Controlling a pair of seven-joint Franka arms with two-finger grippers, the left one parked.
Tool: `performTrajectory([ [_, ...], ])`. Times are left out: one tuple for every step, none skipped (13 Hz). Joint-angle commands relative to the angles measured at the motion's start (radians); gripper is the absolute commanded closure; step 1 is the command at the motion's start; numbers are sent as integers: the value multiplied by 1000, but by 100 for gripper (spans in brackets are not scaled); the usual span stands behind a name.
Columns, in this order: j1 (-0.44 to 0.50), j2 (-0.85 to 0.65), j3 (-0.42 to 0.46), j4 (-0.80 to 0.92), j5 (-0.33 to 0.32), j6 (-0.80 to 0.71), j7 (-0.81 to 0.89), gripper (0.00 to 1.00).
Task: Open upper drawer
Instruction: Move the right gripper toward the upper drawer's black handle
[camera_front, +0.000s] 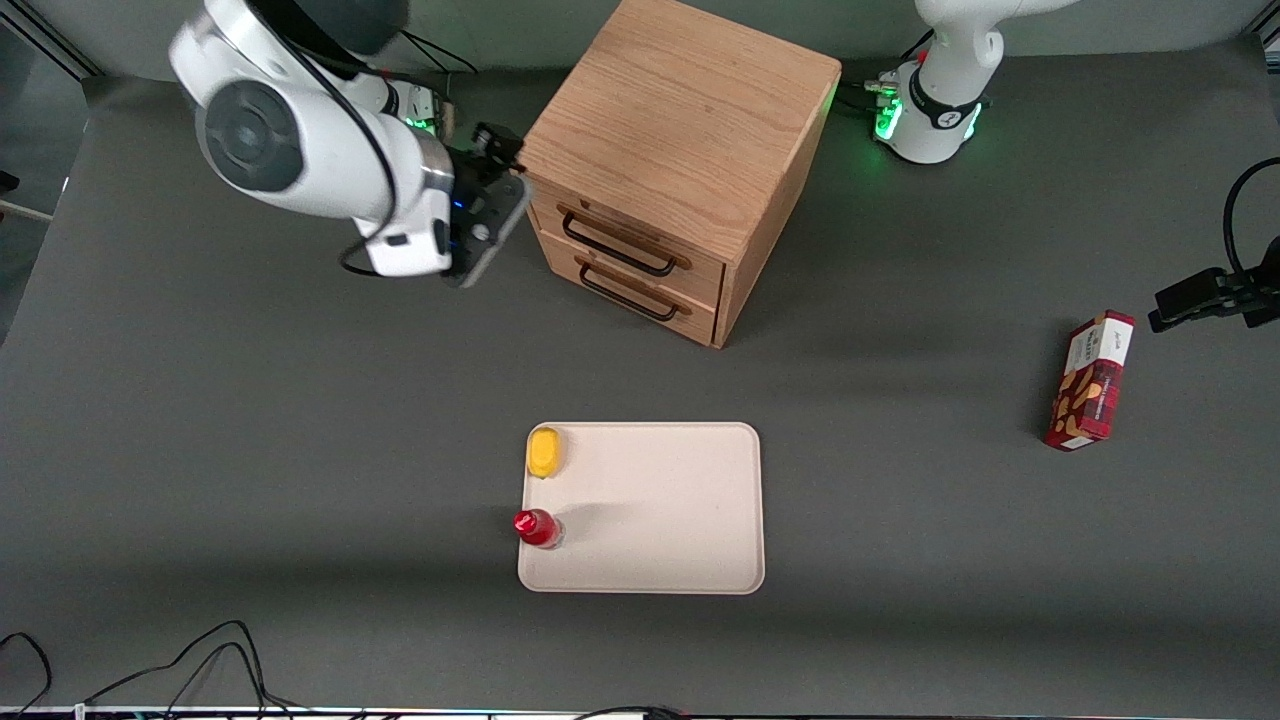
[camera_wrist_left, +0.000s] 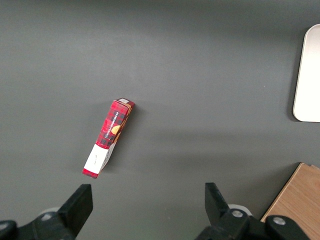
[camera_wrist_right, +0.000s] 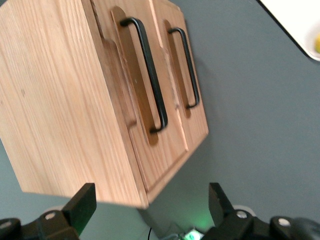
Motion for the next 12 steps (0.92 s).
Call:
performTrajectory([
  [8,90,38,45,1,67,-22,0],
  [19,121,38,45,1,100,-27,0],
  [27,144,50,43,-3,133,-27,0],
  [28,167,58,42,-29,153,-27,0],
  [28,190,72,43,-57,156,-28,0],
  [28,207,84,42,-75,170,-37,0],
  [30,219,93,39,-86,194,-42,0],
  [30,227,107,25,-97,212,-42,0],
  [30,229,119,7,-129,238,-42,0],
  [28,232,125,-1,-141,249,-42,0],
  [30,242,125,-3,-145,260,-42,0],
  [30,250,125,-6,-149,269,-42,0],
])
